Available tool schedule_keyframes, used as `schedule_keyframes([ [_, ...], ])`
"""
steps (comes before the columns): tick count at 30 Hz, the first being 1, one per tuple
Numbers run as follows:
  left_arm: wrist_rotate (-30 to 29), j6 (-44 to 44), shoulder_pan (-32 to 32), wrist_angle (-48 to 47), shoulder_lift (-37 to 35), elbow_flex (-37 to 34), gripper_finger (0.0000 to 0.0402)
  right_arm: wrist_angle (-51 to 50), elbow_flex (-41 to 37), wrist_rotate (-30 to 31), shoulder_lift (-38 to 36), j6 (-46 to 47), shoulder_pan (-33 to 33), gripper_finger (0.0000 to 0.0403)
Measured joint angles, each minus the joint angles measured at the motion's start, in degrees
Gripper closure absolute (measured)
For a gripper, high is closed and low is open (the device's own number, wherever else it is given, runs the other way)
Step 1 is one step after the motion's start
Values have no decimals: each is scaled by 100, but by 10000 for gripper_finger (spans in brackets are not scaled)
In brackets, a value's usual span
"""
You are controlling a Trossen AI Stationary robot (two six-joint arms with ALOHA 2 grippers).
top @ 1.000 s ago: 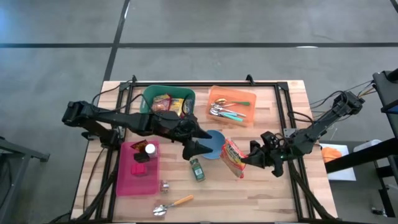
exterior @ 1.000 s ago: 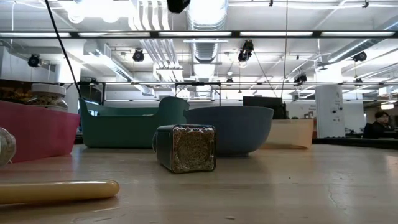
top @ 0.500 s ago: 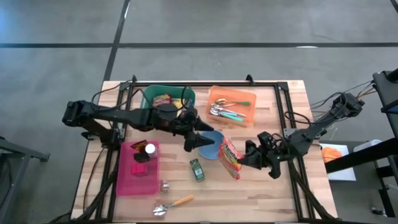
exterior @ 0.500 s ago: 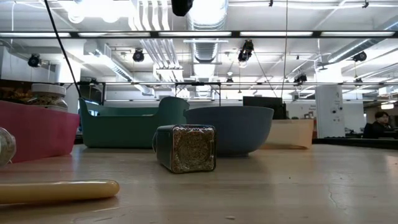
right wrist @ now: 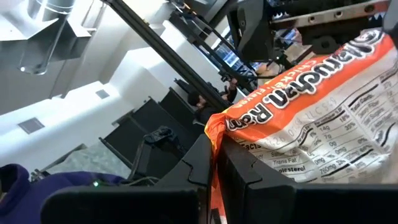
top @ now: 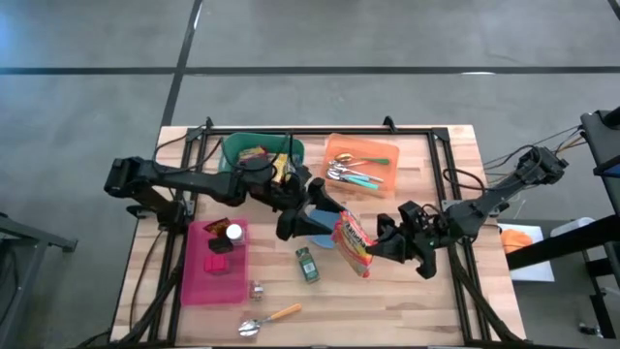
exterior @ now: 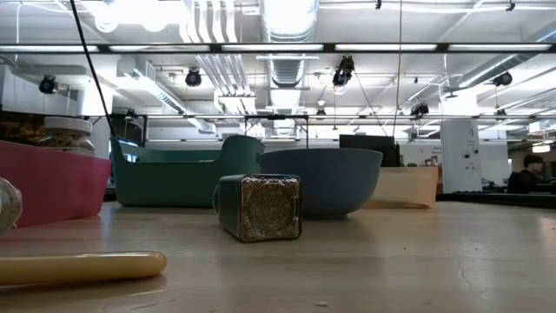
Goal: Pick & Place Food Item
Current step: Put the orange noodle pack into the green bin
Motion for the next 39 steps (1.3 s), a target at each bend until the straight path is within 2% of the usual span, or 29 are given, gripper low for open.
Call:
schedule_keyframes([
  [16,55,-85,19,95,33,-4,2,-68,939,-345,585,-584,-4,394],
  [19,297,-85,-19,283,33,35,2,-68,1094,-461,661,-677,-24,394],
  [26,691,-40,-195,674,33,130,2,-72,1164,-496,682,-708,-59,394],
  [39,564,-129,-334,820,33,143,2,-64,1248,-494,897,-590,-101,394],
])
